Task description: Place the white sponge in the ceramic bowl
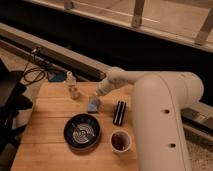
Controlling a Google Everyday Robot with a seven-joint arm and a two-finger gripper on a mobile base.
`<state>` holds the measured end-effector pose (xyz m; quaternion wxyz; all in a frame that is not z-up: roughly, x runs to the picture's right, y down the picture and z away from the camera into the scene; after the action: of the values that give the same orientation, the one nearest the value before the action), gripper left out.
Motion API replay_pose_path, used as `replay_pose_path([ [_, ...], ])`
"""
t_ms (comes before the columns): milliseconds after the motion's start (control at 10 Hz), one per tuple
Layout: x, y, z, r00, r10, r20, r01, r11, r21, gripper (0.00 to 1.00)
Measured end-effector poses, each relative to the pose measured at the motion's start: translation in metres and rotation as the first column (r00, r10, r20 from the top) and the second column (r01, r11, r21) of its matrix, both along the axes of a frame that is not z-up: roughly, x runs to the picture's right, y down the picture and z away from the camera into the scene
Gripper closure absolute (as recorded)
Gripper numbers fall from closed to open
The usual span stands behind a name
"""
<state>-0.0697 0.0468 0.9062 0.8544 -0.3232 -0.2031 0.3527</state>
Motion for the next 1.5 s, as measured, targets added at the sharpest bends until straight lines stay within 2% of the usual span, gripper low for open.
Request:
replay_pose_path([
  [300,0.001,-0.003,0.002,1.0,-0.006,0.003,0.006,1.0,0.007,0.4],
  [400,0.003,-0.003,0.004,1.0,-0.005,0.004,0.005,1.0,0.006,0.36],
  [900,0.008,-0.002,0.011,1.0,-0.003,0.003,0.003,1.0,-0.004,0.34],
  [1500,0.016,0.027,0.027,1.0,0.027,-0.009,-0.027,0.9959,-0.086,0.34],
])
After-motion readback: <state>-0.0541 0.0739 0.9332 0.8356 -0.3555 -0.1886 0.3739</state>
